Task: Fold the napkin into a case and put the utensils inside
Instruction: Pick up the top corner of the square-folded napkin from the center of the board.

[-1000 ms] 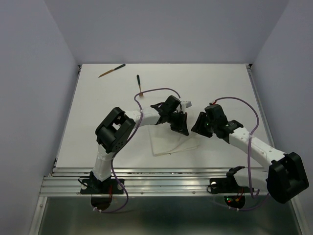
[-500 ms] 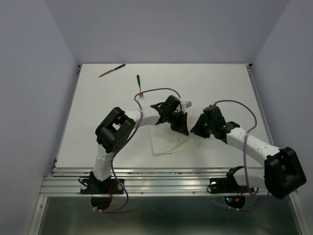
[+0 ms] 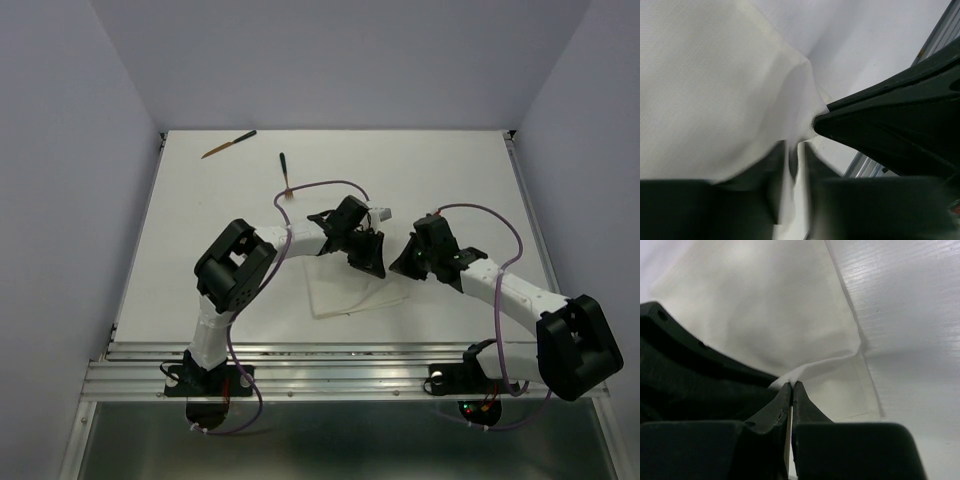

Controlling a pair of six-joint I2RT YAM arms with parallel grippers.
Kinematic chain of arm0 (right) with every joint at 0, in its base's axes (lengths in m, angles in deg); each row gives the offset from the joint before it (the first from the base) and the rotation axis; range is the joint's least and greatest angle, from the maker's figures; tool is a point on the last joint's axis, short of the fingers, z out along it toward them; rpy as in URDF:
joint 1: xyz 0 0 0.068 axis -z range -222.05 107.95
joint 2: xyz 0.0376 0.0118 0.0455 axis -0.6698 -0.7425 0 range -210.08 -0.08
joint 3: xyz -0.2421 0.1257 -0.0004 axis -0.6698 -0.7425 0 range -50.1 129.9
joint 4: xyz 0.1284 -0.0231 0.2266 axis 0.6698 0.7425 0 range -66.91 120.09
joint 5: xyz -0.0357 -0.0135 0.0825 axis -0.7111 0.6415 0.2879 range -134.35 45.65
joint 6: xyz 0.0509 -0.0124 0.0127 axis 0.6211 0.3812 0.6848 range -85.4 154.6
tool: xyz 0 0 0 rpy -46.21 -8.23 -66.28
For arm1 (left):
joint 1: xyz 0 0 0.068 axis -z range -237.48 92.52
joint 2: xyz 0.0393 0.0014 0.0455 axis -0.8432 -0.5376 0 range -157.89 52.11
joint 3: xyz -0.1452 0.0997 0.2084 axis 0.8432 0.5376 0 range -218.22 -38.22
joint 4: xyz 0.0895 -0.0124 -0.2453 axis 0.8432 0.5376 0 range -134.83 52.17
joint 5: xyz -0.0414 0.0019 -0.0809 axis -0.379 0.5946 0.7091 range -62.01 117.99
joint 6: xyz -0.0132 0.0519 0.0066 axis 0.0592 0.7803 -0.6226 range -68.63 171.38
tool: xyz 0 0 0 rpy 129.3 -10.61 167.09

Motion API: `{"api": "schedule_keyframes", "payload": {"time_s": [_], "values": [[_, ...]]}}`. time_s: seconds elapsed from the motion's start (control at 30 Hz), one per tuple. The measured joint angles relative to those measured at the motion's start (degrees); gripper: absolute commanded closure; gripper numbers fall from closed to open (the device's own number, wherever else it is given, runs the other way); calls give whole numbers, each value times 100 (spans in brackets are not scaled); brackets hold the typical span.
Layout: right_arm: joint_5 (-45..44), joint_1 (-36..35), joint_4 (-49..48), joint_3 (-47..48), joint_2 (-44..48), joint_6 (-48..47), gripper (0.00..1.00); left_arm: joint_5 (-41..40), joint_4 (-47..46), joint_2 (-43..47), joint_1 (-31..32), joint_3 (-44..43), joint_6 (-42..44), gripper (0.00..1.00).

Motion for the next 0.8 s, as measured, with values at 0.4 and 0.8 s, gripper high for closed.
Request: {"api": "schedule_keyframes", "payload": {"time_s": [0.4, 0.8], "values": [[236, 0, -129, 125, -334, -225, 99, -664, 551, 1233, -437, 400, 352, 41], [787, 0, -682, 1093, -1305, -542, 99, -1097, 763, 2455, -1729, 1847, 118, 51]]}}
